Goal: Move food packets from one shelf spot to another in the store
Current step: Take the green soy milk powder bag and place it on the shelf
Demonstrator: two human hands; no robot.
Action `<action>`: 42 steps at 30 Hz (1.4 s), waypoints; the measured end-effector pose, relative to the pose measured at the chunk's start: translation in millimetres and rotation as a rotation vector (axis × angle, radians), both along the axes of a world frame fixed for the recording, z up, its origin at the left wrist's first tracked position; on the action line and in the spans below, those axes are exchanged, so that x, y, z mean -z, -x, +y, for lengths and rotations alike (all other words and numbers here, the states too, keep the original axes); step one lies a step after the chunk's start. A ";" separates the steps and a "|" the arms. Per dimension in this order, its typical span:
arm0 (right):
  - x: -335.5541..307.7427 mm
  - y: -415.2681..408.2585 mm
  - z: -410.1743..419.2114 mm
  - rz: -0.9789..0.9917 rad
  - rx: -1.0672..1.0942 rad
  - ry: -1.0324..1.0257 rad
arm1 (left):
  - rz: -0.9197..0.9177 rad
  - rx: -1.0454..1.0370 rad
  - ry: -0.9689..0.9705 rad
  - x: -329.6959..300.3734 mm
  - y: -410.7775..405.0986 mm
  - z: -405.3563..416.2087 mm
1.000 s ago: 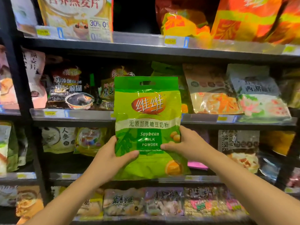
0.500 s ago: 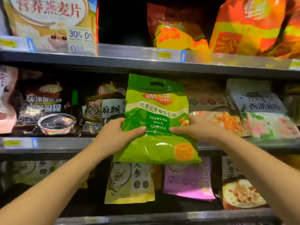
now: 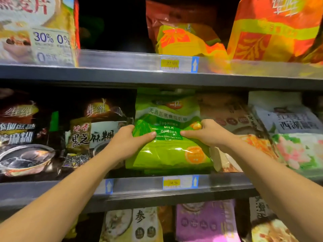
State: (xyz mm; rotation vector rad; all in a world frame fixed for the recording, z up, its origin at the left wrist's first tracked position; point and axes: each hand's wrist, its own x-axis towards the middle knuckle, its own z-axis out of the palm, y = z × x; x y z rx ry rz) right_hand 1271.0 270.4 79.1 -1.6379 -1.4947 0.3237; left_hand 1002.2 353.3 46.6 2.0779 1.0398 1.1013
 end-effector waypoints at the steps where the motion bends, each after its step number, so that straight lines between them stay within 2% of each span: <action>1: -1.4 -4.4 5.6 -0.018 0.011 0.007 | 0.011 -0.015 -0.010 -0.1 -4.2 2.3; 5: 0.3 -20.9 20.9 -0.094 0.053 0.003 | -0.007 -0.111 -0.065 1.4 -20.6 7.2; 10: 30.8 -26.9 20.6 -0.190 0.145 -0.123 | -0.044 -0.149 -0.031 15.9 -26.9 -6.4; 14: 58.9 -28.2 11.3 -0.219 0.037 -0.183 | 0.005 -0.166 -0.020 30.7 -28.8 -22.5; 18: 67.9 -29.5 4.2 -0.574 0.082 -0.125 | 0.161 -0.140 0.041 36.2 -26.9 -32.5; 21: 65.7 -29.3 5.2 -0.639 0.111 -0.115 | 0.195 -0.169 0.047 31.0 -27.6 -34.1; 23: 63.2 -29.6 4.0 -0.585 0.090 -0.093 | 0.193 -0.187 0.053 30.4 -29.4 -34.9; 27: 56.1 -30.6 -0.9 -0.324 0.010 -0.056 | 0.158 -0.216 0.068 34.4 -30.3 -33.5; 30: 48.3 -31.1 -4.9 -0.247 -0.014 -0.026 | 0.154 -0.258 0.045 35.1 -30.4 -29.8; 36: 30.6 -41.9 -19.2 0.035 0.019 -0.129 | 0.156 -0.391 -0.192 36.1 -40.7 -31.9; 39: 24.1 -50.9 -35.4 0.083 0.047 -0.155 | 0.243 -0.490 -0.388 35.8 -46.9 -41.5; 42: 22.9 -65.5 -53.6 0.046 0.082 -0.167 | 0.295 -0.461 -0.524 33.5 -57.2 -48.2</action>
